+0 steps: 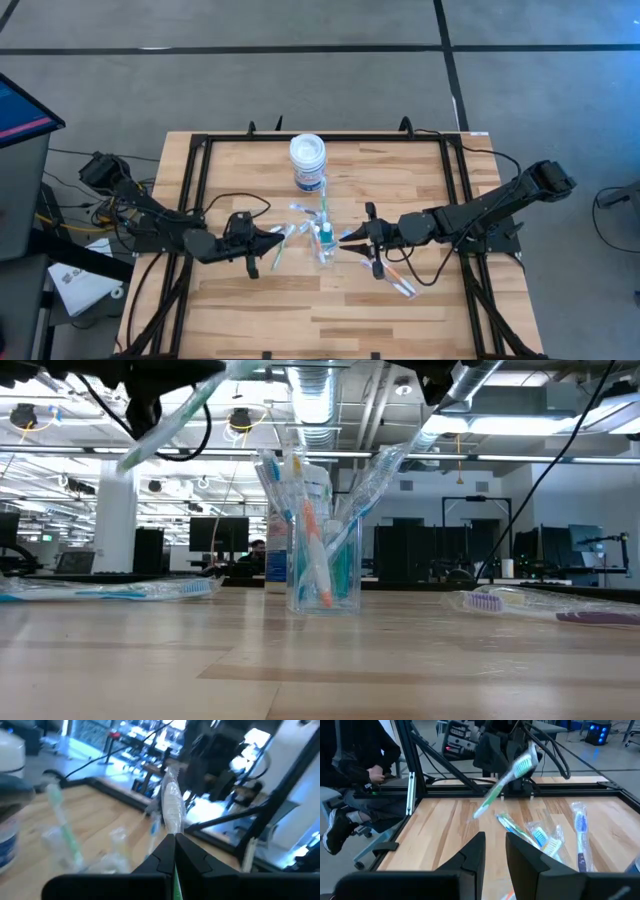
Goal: Pick & Place toothbrushing station
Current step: Put the bottom green toothbrush into the Transparent organizer
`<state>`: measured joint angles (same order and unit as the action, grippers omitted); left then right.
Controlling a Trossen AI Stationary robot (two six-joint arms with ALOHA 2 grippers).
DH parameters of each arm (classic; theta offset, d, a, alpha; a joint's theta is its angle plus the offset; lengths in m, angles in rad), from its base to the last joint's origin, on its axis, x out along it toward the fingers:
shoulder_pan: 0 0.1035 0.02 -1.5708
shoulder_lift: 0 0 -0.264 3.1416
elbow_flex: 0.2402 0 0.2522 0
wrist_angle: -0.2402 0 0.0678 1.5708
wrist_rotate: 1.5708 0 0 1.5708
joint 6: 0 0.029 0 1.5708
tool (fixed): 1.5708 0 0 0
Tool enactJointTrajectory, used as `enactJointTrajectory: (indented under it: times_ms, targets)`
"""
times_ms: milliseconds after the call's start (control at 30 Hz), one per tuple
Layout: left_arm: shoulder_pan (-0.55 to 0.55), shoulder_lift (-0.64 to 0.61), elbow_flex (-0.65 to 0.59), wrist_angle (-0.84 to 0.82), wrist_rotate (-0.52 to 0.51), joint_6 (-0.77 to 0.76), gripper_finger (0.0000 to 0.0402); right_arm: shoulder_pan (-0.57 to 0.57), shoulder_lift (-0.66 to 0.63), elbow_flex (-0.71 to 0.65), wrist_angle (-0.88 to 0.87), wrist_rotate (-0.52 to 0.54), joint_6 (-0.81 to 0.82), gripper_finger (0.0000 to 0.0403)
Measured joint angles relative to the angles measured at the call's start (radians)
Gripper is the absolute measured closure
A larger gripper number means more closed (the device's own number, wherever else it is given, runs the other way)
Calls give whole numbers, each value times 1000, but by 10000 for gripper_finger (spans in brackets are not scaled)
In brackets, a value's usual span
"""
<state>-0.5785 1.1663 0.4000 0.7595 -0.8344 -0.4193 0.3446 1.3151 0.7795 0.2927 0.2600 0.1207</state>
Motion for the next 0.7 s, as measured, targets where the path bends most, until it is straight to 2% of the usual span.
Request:
enactJointTrajectory:
  times_ms: [300,500,700]
  targets:
    - [11,114,1,335,119,214,401,0,13,0,58,0,0,335]
    - [11,187,86,361,146,304,401,-13,51,-1,123,-6,-24,335]
    - [20,269,187,362,163,401,401,-31,87,-3,203,-99,-51,335]
